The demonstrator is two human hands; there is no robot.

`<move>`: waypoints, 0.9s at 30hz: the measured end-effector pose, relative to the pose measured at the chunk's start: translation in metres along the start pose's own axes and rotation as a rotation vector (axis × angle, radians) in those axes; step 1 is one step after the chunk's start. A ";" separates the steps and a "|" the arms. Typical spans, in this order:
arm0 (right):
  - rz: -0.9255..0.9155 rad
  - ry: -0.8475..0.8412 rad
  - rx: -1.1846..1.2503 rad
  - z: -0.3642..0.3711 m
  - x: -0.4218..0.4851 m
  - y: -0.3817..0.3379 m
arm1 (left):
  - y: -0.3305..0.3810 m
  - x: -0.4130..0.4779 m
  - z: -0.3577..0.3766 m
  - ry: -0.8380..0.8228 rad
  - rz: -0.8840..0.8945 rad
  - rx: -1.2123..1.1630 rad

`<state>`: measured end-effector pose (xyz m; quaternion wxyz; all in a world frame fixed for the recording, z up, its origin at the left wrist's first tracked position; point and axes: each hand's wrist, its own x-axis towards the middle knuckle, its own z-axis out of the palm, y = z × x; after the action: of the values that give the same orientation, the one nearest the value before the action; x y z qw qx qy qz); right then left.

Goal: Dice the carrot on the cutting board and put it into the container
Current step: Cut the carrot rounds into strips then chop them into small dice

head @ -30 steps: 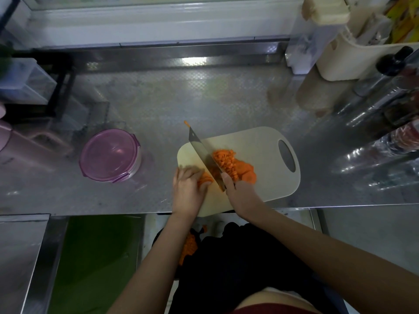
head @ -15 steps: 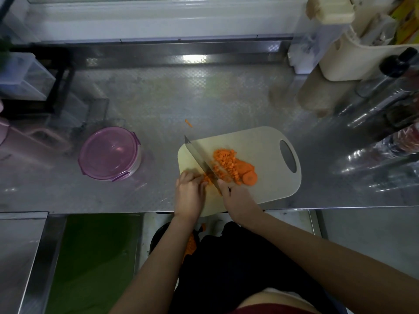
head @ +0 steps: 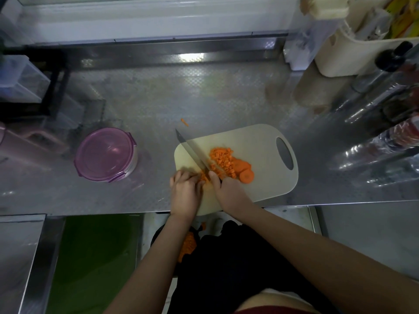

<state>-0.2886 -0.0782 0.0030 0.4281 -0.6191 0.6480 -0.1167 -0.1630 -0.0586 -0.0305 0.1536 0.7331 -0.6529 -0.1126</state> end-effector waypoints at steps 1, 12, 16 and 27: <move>0.007 -0.003 0.011 -0.001 0.000 0.001 | 0.000 0.000 -0.002 0.003 0.008 0.018; 0.020 -0.074 0.130 -0.017 -0.009 0.009 | -0.002 0.001 -0.010 0.002 0.028 0.043; 0.026 -0.082 0.112 -0.019 -0.011 0.009 | 0.005 -0.002 -0.011 -0.067 -0.043 0.033; 0.019 -0.068 0.073 -0.022 -0.010 0.006 | 0.011 0.002 -0.008 -0.081 -0.037 0.046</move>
<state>-0.3093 -0.0764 0.0161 0.4733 -0.6003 0.6343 -0.1152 -0.1701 -0.0606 -0.0194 0.1080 0.7433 -0.6472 -0.1303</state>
